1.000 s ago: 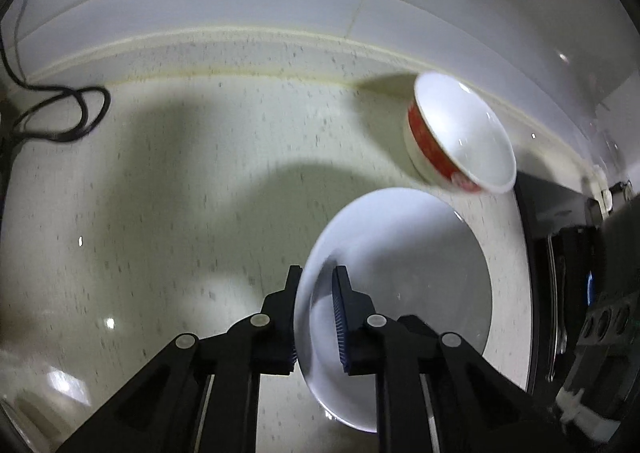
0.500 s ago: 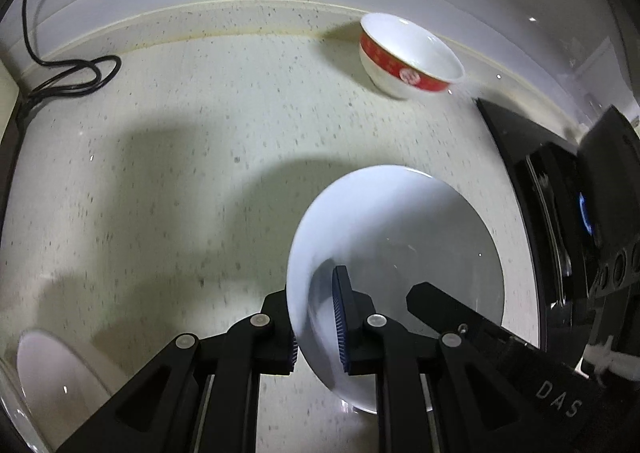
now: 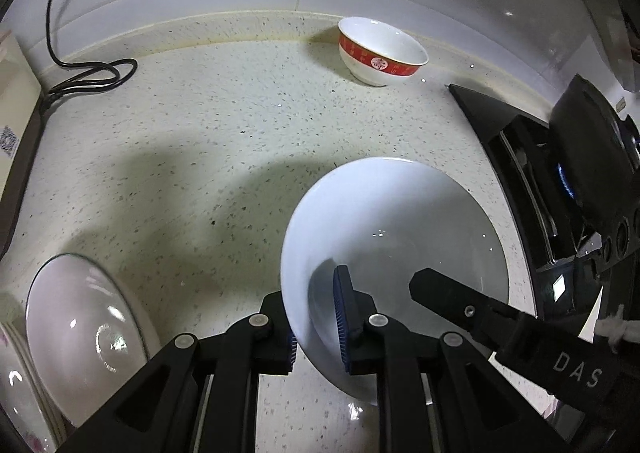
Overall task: Organize plates and bowls
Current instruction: 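Carry the plain white bowl with both tools over the green-rimmed bowl and lower it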
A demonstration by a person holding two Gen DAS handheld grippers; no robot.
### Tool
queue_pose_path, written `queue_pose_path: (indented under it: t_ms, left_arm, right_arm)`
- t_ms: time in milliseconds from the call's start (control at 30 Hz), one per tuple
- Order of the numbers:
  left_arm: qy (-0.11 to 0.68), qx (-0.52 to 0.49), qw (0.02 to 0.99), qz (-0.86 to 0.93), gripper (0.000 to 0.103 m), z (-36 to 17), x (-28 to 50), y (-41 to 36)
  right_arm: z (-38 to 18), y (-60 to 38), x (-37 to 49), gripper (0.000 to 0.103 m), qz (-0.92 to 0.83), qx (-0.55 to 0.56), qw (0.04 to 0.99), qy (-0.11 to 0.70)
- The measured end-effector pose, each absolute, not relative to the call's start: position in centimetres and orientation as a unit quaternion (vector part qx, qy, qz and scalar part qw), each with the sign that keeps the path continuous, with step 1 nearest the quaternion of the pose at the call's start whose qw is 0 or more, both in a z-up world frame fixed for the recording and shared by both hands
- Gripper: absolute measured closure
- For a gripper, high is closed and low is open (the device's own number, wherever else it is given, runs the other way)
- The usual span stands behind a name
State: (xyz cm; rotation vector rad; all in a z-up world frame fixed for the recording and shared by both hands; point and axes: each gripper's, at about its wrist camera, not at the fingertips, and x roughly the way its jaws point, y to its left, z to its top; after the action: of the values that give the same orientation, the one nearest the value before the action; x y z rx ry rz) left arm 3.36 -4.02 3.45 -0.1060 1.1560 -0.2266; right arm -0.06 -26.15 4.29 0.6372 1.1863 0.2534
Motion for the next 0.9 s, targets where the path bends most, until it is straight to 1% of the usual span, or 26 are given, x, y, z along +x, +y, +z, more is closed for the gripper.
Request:
queue_pose_path:
  t_ms: [433,900]
  left_arm:
    - [0.522,-0.048,0.845,-0.104,0.086,5.2,1.7,-3.5]
    - [0.501,-0.062,0.859,-0.088,0.086,6.7,0.3,-0.4]
  right_arm:
    - [6.3,-25.1,-1.6,0.079,0.130,0.293,0.783,0.533]
    - [7.7,-22.3,-1.8,0.079,0.160,0.274,0.788,0.527]
